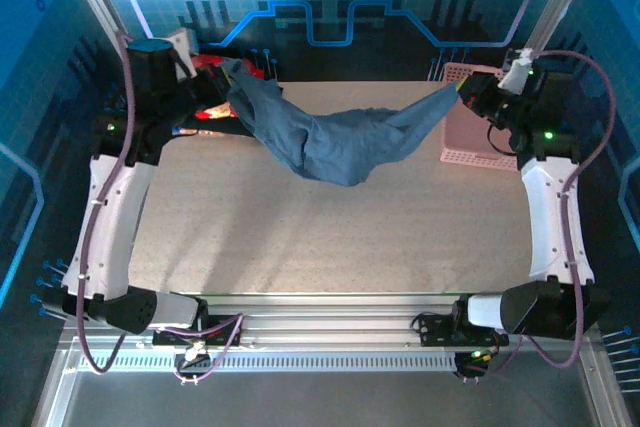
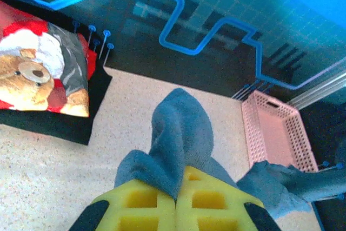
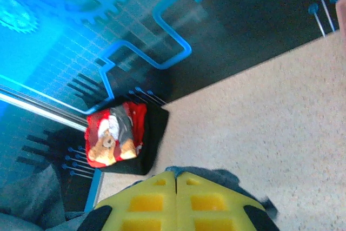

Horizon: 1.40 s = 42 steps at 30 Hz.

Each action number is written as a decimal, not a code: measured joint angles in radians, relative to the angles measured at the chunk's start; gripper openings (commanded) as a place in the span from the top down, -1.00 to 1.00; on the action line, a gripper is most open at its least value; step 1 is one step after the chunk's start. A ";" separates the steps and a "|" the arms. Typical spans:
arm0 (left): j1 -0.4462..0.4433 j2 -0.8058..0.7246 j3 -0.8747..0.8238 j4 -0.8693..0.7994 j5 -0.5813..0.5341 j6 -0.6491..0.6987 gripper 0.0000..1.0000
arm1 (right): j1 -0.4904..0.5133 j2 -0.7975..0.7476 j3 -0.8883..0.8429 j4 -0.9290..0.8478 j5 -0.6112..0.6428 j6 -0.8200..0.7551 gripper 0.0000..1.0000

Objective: Fold and stack the t-shirts

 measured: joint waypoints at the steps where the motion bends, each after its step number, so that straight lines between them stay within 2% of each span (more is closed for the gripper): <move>1: 0.019 -0.008 -0.003 0.013 0.016 0.000 1.00 | -0.011 -0.013 0.005 0.000 -0.006 0.001 1.00; 7: 0.091 -0.093 -0.116 0.156 0.146 -0.032 1.00 | -0.064 -0.080 0.008 -0.025 -0.056 0.018 1.00; 11: 0.080 -0.122 -0.255 0.285 0.230 -0.100 1.00 | -0.065 -0.060 0.009 -0.129 -0.055 -0.003 1.00; 14: 0.032 -0.124 -0.391 0.359 0.249 -0.136 1.00 | -0.064 0.004 0.002 -0.197 -0.038 -0.035 1.00; 19: -0.090 -0.125 -0.610 0.386 0.242 -0.164 1.00 | -0.056 0.183 0.006 -0.316 0.031 -0.084 1.00; 22: -0.093 -0.146 -0.726 0.375 0.185 -0.181 1.00 | -0.029 0.282 0.021 -0.358 0.067 -0.108 0.90; 24: -0.089 -0.165 -0.789 0.365 0.141 -0.187 1.00 | 0.006 0.348 0.045 -0.354 0.077 -0.122 1.00; 26: -0.084 -0.178 -0.834 0.358 0.099 -0.188 1.00 | 0.042 0.398 0.054 -0.327 0.077 -0.124 1.00; 28: -0.067 -0.182 -0.867 0.340 0.056 -0.195 0.66 | 0.074 0.439 0.057 -0.309 0.079 -0.122 1.00; 29: -0.049 -0.182 -0.885 0.332 0.033 -0.204 0.34 | 0.089 0.456 0.062 -0.307 0.085 -0.120 1.00; 30: -0.027 -0.181 -0.900 0.322 0.016 -0.212 -0.07 | 0.101 0.468 0.066 -0.304 0.093 -0.120 1.00; 31: -0.002 -0.176 -0.908 0.305 0.004 -0.227 -0.25 | 0.109 0.474 0.068 -0.303 0.098 -0.120 1.00; 33: 0.027 -0.153 -0.904 0.278 -0.009 -0.237 -0.38 | 0.115 0.476 0.069 -0.303 0.104 -0.121 1.00; 35: 0.002 -0.113 -0.866 0.233 -0.024 -0.230 -0.51 | 0.113 0.482 0.075 -0.303 0.111 -0.121 1.00; 37: -0.094 -0.077 -0.796 0.196 -0.046 -0.213 -0.68 | 0.114 0.493 0.079 -0.297 0.115 -0.125 1.00; 39: -0.216 -0.060 -0.724 0.188 -0.045 -0.209 -0.73 | 0.113 0.506 0.079 -0.296 0.119 -0.130 1.00; 40: -0.290 -0.055 -0.688 0.195 -0.037 -0.210 -0.79 | 0.113 0.513 0.079 -0.296 0.123 -0.135 0.94; 41: -0.348 -0.051 -0.665 0.206 -0.027 -0.211 -0.81 | 0.113 0.520 0.079 -0.296 0.127 -0.138 0.78; 42: -0.413 -0.043 -0.643 0.222 -0.007 -0.211 -0.82 | 0.112 0.528 0.077 -0.296 0.131 -0.143 0.47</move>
